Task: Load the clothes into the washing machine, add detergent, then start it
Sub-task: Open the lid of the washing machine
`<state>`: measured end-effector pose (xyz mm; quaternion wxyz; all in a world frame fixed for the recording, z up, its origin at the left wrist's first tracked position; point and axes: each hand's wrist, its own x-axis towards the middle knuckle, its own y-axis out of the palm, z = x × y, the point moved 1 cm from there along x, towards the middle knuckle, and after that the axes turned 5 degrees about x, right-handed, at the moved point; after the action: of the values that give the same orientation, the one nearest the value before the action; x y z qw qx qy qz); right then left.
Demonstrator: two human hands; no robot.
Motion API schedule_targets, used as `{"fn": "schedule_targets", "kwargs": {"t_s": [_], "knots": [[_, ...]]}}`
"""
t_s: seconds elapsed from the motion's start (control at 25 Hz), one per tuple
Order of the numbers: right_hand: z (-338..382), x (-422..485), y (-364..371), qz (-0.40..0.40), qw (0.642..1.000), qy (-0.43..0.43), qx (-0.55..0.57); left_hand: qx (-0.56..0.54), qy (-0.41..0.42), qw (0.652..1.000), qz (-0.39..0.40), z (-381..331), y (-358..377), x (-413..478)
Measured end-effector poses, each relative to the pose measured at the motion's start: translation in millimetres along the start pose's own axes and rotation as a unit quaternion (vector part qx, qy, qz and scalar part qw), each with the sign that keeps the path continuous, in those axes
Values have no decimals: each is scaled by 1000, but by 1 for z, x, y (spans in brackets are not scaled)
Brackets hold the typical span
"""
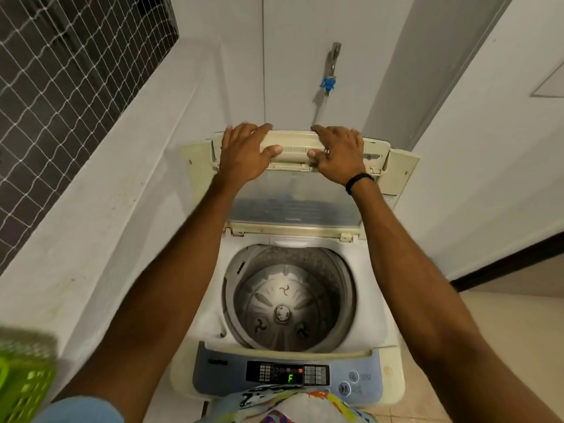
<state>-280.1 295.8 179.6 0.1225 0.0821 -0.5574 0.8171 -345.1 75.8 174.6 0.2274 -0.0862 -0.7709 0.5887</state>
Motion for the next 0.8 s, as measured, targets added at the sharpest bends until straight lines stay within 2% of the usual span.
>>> {"fn": "schedule_targets", "kwargs": {"t_s": [0.28,0.44,0.52,0.68,0.8], "knots": [[-7,-2,9,-33,999,-17,-6,11,6,1000,-11,3,9,0],[5,-28,19,-72,996,14,-54,43,-24,999,-1,-9,5,-16],[15,-49,26,-91,993,41,-57,52,-54,997,-24,-22,10,-35],[34,-94,36,-100,991,81,-45,-1,-121,987,-103,-49,20,-76],[39,-119,38,-78,991,99,-40,-48,-137,985,-90,-62,24,-91]]}}
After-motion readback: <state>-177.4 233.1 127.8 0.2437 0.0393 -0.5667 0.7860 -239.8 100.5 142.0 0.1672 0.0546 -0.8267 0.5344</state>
